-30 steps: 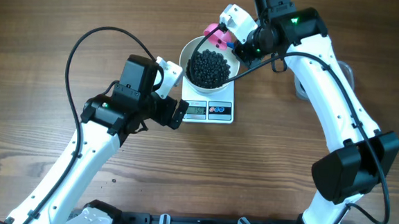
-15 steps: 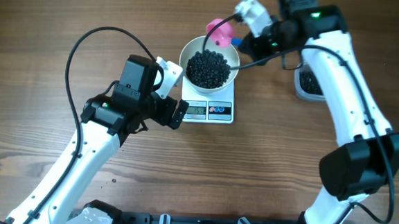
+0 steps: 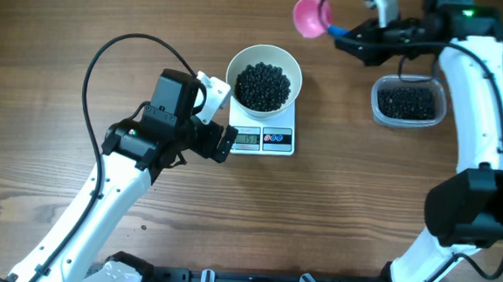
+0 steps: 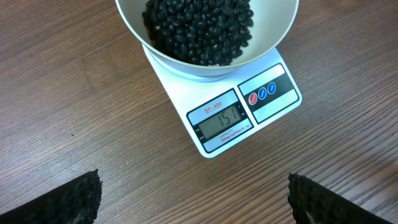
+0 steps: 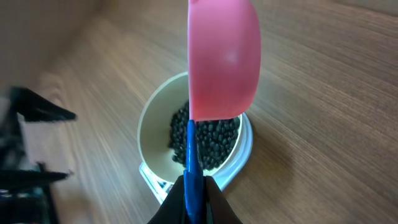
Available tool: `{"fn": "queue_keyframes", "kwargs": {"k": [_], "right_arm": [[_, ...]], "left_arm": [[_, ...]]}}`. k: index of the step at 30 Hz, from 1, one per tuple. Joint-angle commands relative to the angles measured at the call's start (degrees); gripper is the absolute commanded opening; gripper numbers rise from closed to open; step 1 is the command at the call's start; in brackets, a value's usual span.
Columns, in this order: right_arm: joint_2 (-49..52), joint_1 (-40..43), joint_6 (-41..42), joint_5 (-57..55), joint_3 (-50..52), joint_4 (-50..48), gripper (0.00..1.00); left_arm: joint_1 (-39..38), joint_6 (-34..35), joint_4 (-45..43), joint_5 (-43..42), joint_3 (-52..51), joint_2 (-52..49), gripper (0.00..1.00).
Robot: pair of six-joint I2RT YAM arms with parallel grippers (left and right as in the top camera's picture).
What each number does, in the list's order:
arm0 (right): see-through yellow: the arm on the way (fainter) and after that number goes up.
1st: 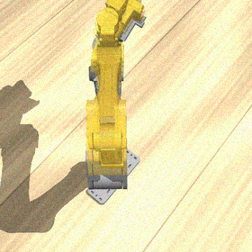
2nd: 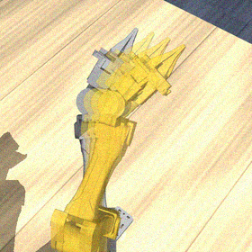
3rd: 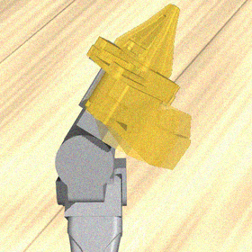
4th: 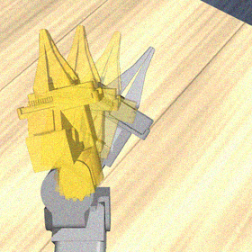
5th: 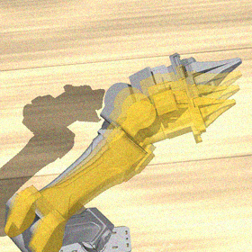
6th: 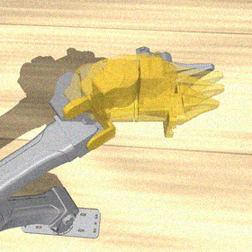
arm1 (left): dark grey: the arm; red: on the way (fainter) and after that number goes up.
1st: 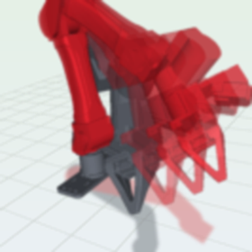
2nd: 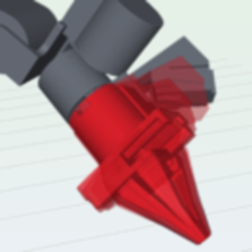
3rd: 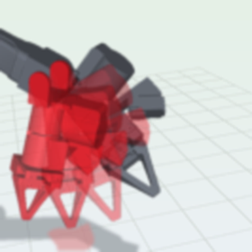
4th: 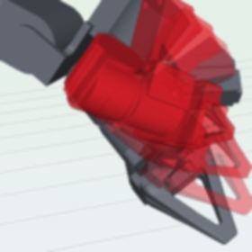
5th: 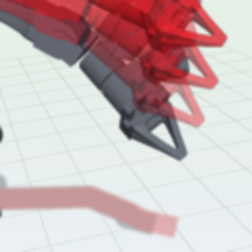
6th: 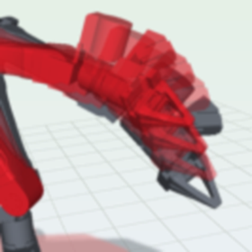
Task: Scoop item into bowl and weigh 150g on scale
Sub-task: 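Carry the scoop back toward the bean tub with the right gripper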
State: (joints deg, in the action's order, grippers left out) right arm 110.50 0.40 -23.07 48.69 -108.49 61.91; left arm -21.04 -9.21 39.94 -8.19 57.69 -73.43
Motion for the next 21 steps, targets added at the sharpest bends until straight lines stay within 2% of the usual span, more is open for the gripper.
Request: {"fn": "queue_keyframes", "kwargs": {"k": [1, 10, 16, 21], "right_arm": [[0.6, 3.0, 3.2, 9.3, -1.3, -0.5, 0.04], [0.6, 6.7, 8.8, 8.6, -1.3, -2.5, 0.04], [0.6, 6.8, 12.6, 2.8, -1.4, -3.4, 0.04], [0.4, 3.6, 12.6, -3.7, -1.8, -3.4, 0.04]], "left_arm": [[0.3, -0.7, 0.0, 0.3, -0.4, 0.7, 1.0], [0.3, -0.7, 0.0, 0.3, -0.4, 0.7, 1.0], [0.3, -0.7, 0.0, 0.3, -0.4, 0.7, 1.0], [0.3, -0.7, 0.0, 0.3, -0.4, 0.7, 1.0]]}}
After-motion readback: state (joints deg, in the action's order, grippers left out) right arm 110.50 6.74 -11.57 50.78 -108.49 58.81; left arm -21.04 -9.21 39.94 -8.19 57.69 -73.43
